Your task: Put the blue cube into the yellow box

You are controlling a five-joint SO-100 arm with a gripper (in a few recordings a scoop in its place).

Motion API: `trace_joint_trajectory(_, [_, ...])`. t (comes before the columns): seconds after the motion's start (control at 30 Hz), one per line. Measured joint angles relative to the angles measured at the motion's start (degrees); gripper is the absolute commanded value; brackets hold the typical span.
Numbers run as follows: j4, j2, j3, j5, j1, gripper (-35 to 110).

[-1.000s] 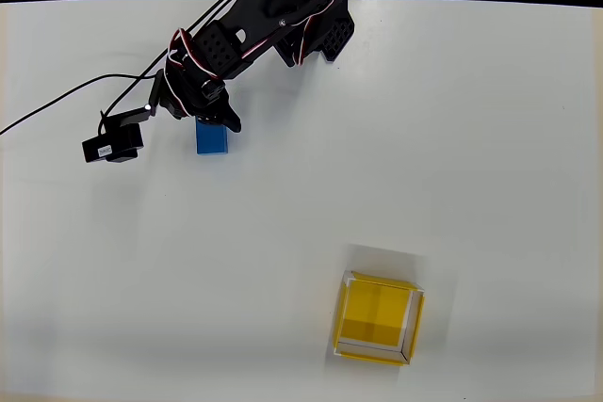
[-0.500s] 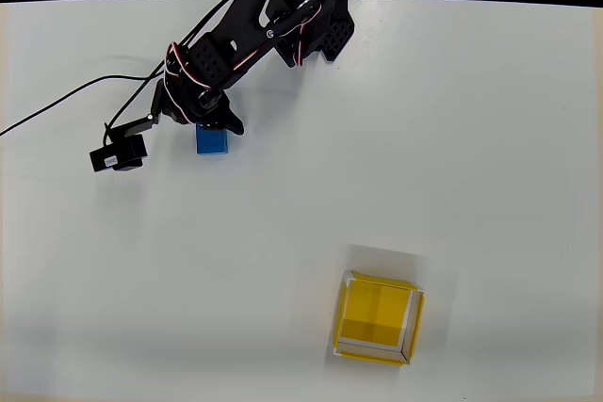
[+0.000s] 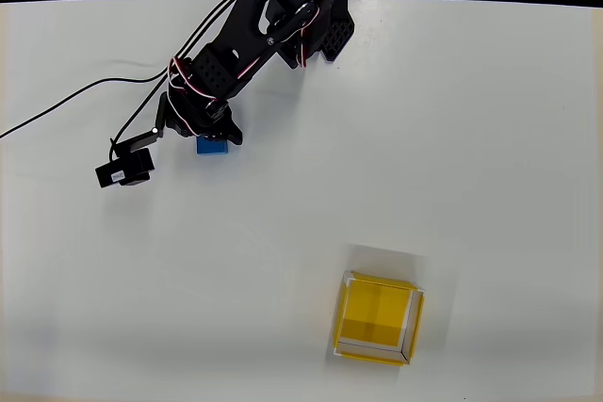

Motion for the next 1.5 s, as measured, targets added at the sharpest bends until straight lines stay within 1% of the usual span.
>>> trace_joint_trajectory(0.2, [-0.35, -0.18, 1.23, 1.23, -0.88, 38])
trace_joint_trajectory(0.27, [-0.44, -0.18, 1.67, 1.93, -0.97, 34])
trace_joint_trajectory(0.37, [-0.44, -0.09, 2.20, 2.90, -1.76, 32])
trace_joint_trajectory(0.43, [-0.44, 0.00, 2.55, 3.08, -1.85, 26])
trace_joint_trajectory(0.73, [-3.69, 0.26, 3.60, 5.80, -2.81, 12])
trace_joint_trajectory(0.93, [-5.27, 1.67, 4.75, 8.35, -5.01, 13])
trace_joint_trajectory(1.23, [-12.83, 6.24, 5.27, 14.59, -12.74, 15])
trace_joint_trajectory(1.5, [-17.49, 7.38, -3.43, 21.71, -22.50, 16])
